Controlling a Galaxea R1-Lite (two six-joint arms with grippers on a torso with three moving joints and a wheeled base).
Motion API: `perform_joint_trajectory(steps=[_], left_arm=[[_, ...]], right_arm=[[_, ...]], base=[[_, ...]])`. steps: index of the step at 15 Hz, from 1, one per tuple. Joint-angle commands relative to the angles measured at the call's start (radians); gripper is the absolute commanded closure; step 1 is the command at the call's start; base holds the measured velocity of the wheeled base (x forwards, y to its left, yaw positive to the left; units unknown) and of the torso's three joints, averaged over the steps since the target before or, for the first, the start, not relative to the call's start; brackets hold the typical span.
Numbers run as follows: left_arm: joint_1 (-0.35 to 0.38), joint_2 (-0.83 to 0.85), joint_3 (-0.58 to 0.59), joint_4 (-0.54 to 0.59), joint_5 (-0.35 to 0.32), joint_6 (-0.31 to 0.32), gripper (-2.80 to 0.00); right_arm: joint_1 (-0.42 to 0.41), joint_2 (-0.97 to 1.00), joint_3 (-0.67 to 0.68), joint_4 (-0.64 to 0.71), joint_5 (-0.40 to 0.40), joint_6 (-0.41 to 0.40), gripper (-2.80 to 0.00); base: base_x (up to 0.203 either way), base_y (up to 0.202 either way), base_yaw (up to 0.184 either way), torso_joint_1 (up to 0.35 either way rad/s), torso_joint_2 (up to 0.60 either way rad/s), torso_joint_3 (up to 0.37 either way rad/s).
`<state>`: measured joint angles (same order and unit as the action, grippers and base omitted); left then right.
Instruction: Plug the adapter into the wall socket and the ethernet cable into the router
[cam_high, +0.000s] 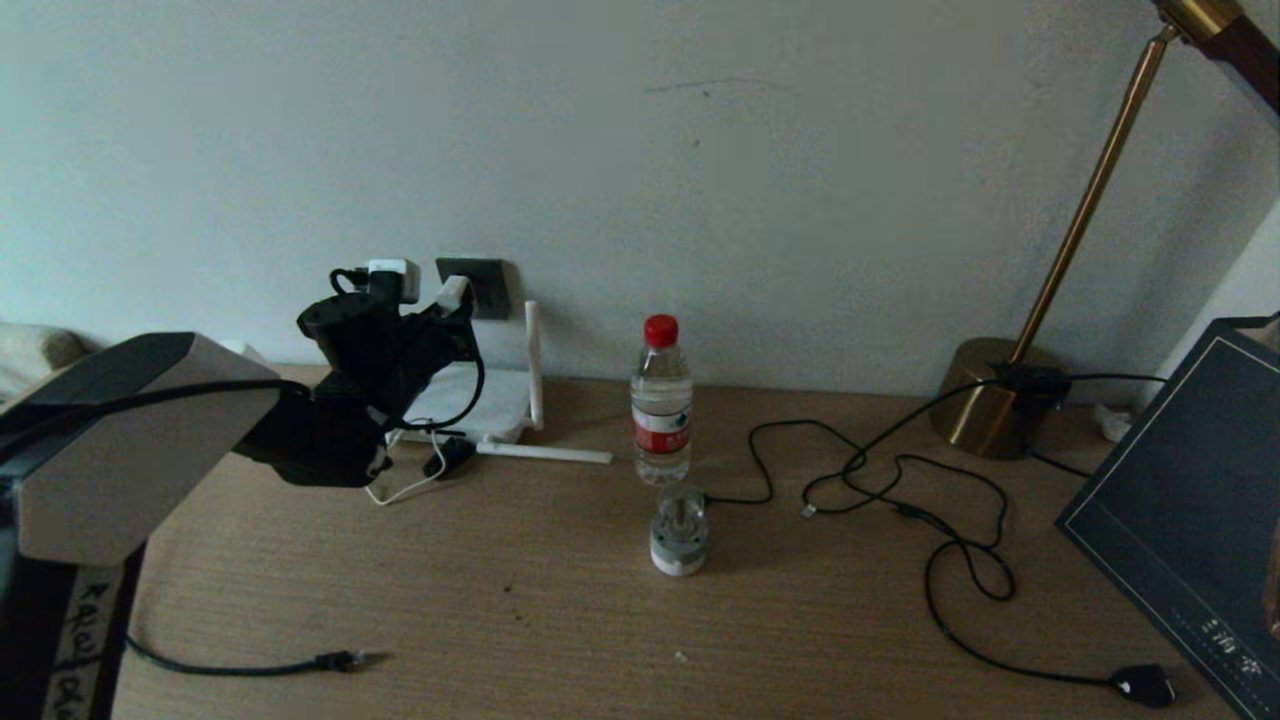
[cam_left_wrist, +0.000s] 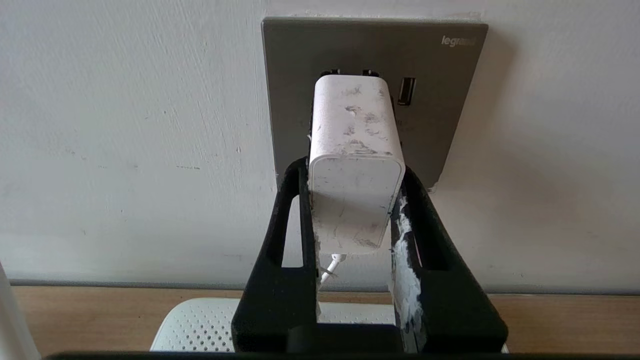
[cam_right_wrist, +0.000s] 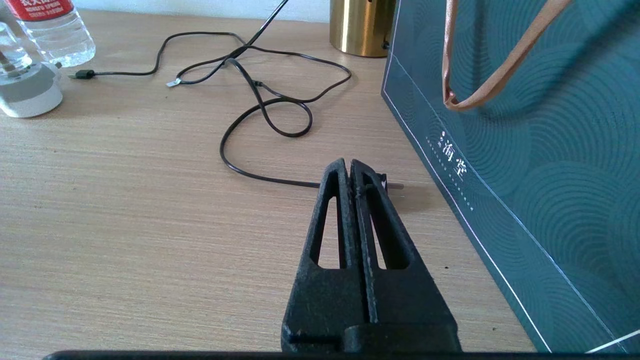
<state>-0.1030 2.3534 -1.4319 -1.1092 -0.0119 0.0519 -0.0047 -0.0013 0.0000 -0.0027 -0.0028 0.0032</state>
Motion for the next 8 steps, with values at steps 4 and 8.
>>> perform_joint_trajectory(steps=[4, 8], left_arm=[[0.0, 0.003, -0.031, 0.018, 0.0, 0.0, 0.0], [0.002, 0.015, -0.071, 0.043, 0.0, 0.0, 0.0]], right_arm=[[0.0, 0.001, 0.0, 0.0, 0.0, 0.0, 0.0], [0.0, 0.001, 0.0, 0.0, 0.0, 0.0, 0.0]], base=[[0.0, 0.0, 0.0, 0.0, 0.0, 0.0], [0.0, 0.0, 0.0, 0.0, 0.0, 0.0]])
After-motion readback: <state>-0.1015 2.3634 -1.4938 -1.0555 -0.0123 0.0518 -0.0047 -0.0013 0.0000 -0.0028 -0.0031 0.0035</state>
